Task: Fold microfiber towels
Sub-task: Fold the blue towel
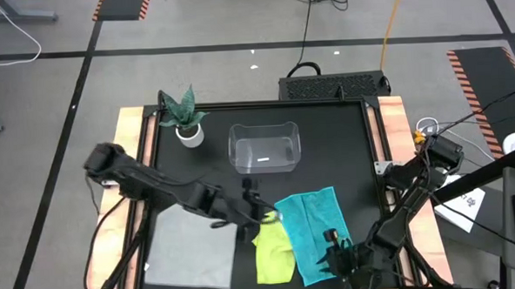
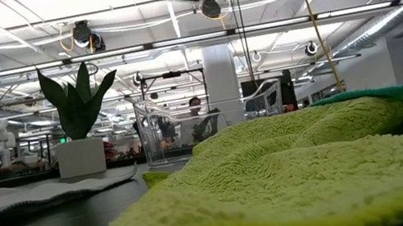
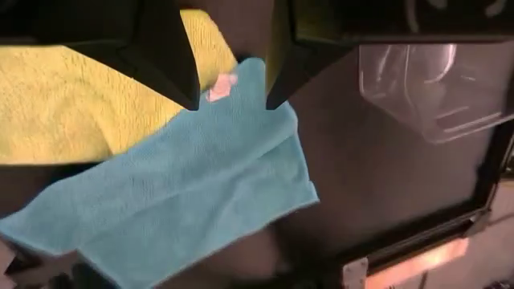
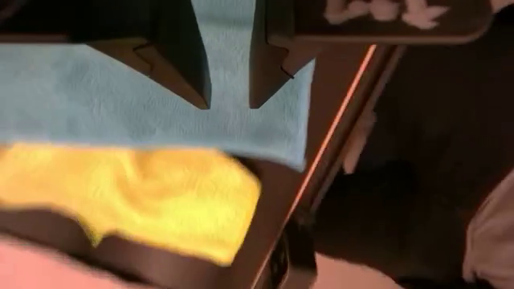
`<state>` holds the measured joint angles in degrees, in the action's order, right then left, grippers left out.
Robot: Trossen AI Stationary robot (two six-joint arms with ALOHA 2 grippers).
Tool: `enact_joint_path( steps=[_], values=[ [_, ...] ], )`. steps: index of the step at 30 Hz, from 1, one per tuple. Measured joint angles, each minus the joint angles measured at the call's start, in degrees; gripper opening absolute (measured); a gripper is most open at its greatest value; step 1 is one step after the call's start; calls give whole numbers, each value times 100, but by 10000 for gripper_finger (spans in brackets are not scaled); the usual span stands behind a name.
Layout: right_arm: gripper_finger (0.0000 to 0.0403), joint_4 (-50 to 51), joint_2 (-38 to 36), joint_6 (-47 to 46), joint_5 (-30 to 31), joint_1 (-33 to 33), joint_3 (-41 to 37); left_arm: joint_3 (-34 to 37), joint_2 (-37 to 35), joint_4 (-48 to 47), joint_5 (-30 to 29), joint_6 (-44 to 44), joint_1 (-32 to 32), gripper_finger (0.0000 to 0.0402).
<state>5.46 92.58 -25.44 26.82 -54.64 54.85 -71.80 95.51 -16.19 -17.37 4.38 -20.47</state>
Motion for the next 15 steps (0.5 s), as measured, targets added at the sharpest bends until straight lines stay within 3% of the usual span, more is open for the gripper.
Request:
enact_joint_path(
  steps=[6, 11, 15],
  values=[
    [163, -431, 195, -183, -631, 287, 25, 1258, -584, 1268, 90, -145, 112, 143],
    [222, -365, 327, -533, -853, 477, 14, 1420, -577, 1411, 210, -70, 159, 143],
    [245, -545, 372, -765, -1053, 445, 15, 1422, -549, 1396, 238, 54, 225, 143]
  ],
)
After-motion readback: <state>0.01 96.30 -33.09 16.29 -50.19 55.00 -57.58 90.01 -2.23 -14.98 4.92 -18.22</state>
